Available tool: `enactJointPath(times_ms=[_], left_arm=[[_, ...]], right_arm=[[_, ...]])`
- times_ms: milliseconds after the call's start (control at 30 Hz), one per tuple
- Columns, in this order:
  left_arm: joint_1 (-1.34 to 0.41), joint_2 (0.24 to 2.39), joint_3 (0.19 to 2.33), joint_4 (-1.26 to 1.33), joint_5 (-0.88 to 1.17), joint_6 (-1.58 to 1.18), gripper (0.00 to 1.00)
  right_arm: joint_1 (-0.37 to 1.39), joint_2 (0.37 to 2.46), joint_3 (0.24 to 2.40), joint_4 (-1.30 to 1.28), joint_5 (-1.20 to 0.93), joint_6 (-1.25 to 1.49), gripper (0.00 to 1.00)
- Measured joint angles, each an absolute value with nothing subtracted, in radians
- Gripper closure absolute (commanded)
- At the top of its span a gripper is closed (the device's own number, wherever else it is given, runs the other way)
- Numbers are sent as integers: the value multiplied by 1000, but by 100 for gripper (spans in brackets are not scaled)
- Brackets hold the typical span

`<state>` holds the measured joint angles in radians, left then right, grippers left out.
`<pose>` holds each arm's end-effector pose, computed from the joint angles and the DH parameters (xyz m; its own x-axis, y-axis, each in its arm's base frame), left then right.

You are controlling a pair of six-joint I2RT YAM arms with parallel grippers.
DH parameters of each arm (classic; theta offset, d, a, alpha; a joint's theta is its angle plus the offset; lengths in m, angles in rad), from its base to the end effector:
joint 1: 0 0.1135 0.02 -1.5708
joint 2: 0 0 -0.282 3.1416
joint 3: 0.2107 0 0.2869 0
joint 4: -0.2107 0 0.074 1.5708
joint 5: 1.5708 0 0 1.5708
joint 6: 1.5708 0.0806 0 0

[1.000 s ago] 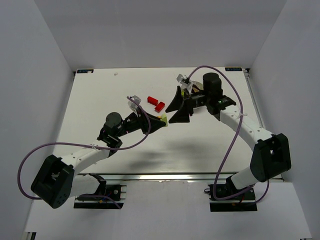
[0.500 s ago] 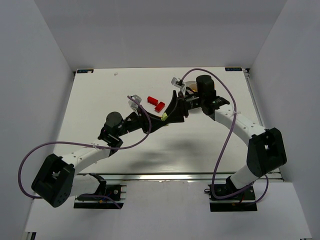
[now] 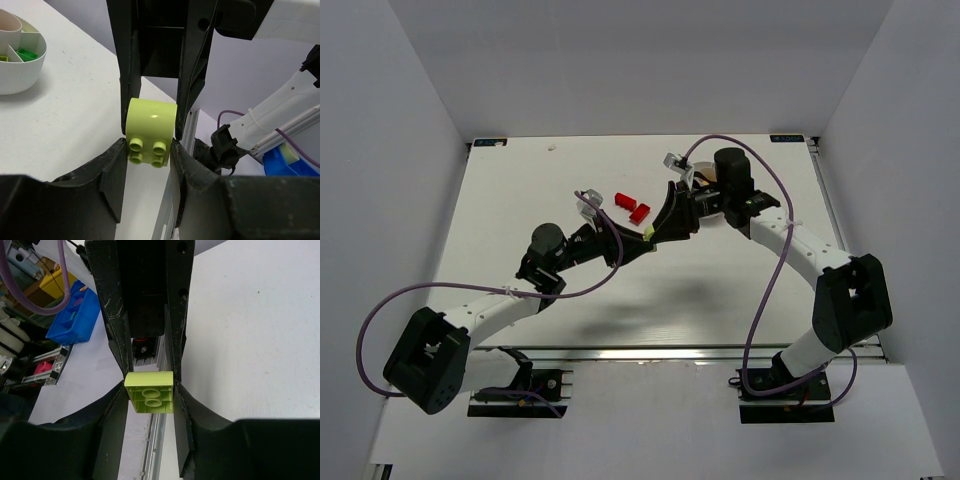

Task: Sort the legos into containers by color

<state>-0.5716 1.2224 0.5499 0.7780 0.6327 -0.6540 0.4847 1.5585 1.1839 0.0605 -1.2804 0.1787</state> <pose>0.2423 -0.2126 0.2654 -0.4960 -0.2643 -0.8271 0.7926 0.2512 -0.5556 0.3108 0.2509 0.3187 -0.4361 -0.1721 -0.8833 -0.8761 -0.1429 0.4604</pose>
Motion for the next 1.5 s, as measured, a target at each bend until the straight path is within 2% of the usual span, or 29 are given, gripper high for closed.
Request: enactJointPath(times_ms=[267,333,367,433,467,500,567,600,633,667,933,1067,1333,1500], left_arm=[[-571,1222,550,791,628,-656,99],[-571,1222,550,794,626,-659,99],[-571,1223,550,794,625,-659,99],[-571,1223,550,794,624,-660,93],[-571,1223,550,795,624,-660,85],[-571,1223,550,796,621,-660,64],[-572,1223,550,794,615,-661,41],[-572,1223,550,792,608,-657,21],[-572,1222,550,781,599,-653,9],[-573,1222,550,765,588,-653,2],[-574,1174,545,669,502,-633,2],[-574,1158,545,596,450,-629,2],[-574,1182,639,248,165,-630,2],[-571,1173,643,156,31,-645,2]], right_arm=[[485,1559,1189,86,-1279,200,58],[485,1559,1190,90,-1279,204,64],[485,1559,1190,92,-1279,206,74],[485,1559,1190,97,-1279,208,87],[485,1559,1190,101,-1279,209,97],[485,1559,1190,103,-1279,210,100],[485,1559,1190,108,-1275,211,100],[485,1559,1190,111,-1270,210,100],[485,1559,1190,118,-1262,210,100],[484,1559,1190,126,-1257,210,100],[391,1559,1210,143,-1222,194,100],[314,1559,1229,97,-1112,111,100],[182,1565,1242,54,-514,-75,100],[131,1674,1342,49,-270,-82,100]])
